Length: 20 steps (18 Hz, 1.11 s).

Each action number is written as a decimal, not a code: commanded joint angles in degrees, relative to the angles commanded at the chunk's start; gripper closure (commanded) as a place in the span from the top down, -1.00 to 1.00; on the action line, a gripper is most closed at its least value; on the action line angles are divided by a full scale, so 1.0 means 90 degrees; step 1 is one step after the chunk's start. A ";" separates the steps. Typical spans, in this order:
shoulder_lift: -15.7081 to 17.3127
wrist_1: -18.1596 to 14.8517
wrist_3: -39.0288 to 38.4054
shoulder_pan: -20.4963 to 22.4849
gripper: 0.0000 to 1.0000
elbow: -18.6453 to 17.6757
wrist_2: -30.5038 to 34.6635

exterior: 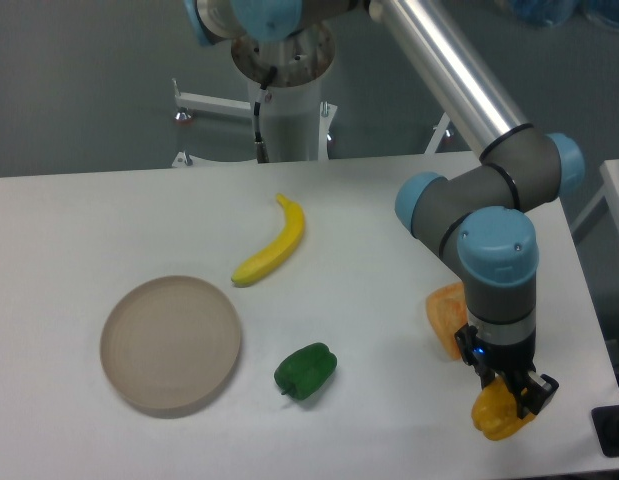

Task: Place the yellow pepper on the plate
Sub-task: 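Lift the held yellow pepper with the gripper and carry it toward the plate, then lower the yellow pepper onto the beige plate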

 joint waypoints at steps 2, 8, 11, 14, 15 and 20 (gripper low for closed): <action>0.0381 -0.0262 0.0000 0.0010 0.10 -0.0324 0.0000; 0.1436 -0.1347 -0.0663 -0.0039 0.10 -0.1202 -0.0010; 0.1905 -0.1436 -0.1189 -0.0312 0.10 -0.1846 -0.0010; 0.2404 -0.1465 -0.2185 -0.0799 0.10 -0.2511 -0.0088; 0.2482 -0.1465 -0.2526 -0.0965 0.10 -0.2629 -0.0088; 0.2600 -0.1475 -0.4734 -0.1942 0.09 -0.2991 -0.0516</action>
